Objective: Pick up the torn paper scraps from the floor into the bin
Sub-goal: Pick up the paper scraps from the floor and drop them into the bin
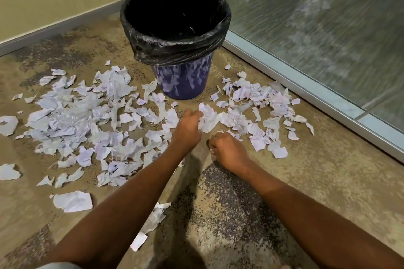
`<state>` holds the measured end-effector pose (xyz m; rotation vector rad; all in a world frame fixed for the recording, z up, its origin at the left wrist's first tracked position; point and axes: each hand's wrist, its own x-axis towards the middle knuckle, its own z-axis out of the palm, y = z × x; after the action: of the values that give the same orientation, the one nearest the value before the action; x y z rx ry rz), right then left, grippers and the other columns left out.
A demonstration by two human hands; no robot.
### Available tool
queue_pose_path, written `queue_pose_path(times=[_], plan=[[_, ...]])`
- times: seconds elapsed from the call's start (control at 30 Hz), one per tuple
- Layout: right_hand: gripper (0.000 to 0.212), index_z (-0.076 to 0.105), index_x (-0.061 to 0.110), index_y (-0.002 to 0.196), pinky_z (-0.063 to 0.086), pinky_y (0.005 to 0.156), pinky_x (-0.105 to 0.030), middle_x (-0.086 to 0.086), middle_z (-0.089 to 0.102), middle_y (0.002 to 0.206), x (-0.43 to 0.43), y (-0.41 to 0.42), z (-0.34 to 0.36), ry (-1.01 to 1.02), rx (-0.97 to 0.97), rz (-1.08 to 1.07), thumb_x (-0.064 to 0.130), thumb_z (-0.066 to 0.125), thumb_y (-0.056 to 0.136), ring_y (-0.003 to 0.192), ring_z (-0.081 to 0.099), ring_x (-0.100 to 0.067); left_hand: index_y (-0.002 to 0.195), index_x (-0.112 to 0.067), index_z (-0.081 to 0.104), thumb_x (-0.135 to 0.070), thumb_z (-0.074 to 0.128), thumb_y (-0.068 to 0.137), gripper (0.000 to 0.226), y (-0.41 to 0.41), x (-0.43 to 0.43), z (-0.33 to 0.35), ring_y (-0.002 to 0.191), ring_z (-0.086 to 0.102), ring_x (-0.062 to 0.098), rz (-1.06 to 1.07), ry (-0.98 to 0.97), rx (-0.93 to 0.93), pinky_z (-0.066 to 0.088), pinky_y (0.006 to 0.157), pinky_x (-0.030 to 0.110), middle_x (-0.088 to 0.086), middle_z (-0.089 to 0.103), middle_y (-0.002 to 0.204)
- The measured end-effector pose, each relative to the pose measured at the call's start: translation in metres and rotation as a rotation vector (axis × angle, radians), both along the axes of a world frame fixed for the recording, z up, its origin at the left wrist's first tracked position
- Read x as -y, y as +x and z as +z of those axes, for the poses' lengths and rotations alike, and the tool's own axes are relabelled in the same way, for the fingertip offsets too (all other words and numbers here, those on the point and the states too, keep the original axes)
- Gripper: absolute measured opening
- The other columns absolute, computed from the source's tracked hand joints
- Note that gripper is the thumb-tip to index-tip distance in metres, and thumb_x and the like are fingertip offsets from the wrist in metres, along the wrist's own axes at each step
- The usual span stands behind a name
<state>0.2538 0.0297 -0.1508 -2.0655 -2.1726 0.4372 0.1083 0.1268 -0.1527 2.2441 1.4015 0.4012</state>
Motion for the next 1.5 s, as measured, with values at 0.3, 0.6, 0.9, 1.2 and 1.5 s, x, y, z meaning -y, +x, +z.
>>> queue_pose_path(times=[0.3,0.6,0.9,1.2,1.5], plan=[[0.012,0.069,0.016,0.089,0.043,0.063,-0.033,-0.008,0.064,0.097,0.008,0.005,0.005,0.100,-0.002,-0.094,0.004,0.070,0.089,0.087,0.061,-0.030,0.158,-0.016,0.043,-0.013,0.082,0.089,0.079,0.015,-0.015,-0.010,0.136,0.052,0.035,-0.031,-0.149,-0.122,0.049,0.110,0.042,0.019,0.044,0.150],[0.022,0.069,0.021,0.109,0.056,0.085,-0.043,-0.005,0.061,0.123,-0.008,0.040,0.008,0.013,-0.075,-0.209,0.013,0.076,0.089,0.114,0.055,-0.029,0.121,-0.017,0.074,-0.019,0.080,0.094,0.028,0.013,-0.013,-0.012,0.113,0.063,0.025,0.063,-0.129,-0.036,0.054,0.095,0.037,0.008,0.069,0.129],[0.054,0.070,0.024,0.134,0.057,0.095,-0.048,-0.006,0.066,0.124,-0.024,0.029,-0.008,-0.023,-0.145,-0.177,0.009,0.081,0.083,0.115,0.062,-0.032,0.122,-0.017,0.056,-0.015,0.079,0.093,0.036,0.010,-0.015,-0.004,0.087,0.062,0.024,0.020,-0.166,0.104,0.042,0.070,0.031,0.007,0.066,0.096],[0.030,0.079,0.024,0.095,0.061,0.078,-0.040,0.004,0.074,0.098,-0.027,0.030,-0.018,-0.008,-0.260,-0.280,-0.003,0.071,0.083,0.087,0.071,-0.018,0.159,-0.011,0.033,-0.033,0.085,0.088,0.090,0.028,-0.044,-0.010,0.127,0.060,0.040,0.010,-0.284,-0.001,0.051,0.104,0.047,0.022,0.062,0.141],[0.018,0.079,0.018,0.092,0.053,0.075,-0.030,-0.001,0.061,0.111,-0.060,0.041,0.003,0.144,-0.238,-0.359,0.001,0.072,0.096,0.092,0.061,-0.017,0.124,-0.009,0.065,-0.026,0.072,0.098,0.032,0.032,-0.044,-0.020,0.103,0.068,0.035,0.071,-0.125,0.009,0.058,0.086,0.044,0.015,0.072,0.115]])
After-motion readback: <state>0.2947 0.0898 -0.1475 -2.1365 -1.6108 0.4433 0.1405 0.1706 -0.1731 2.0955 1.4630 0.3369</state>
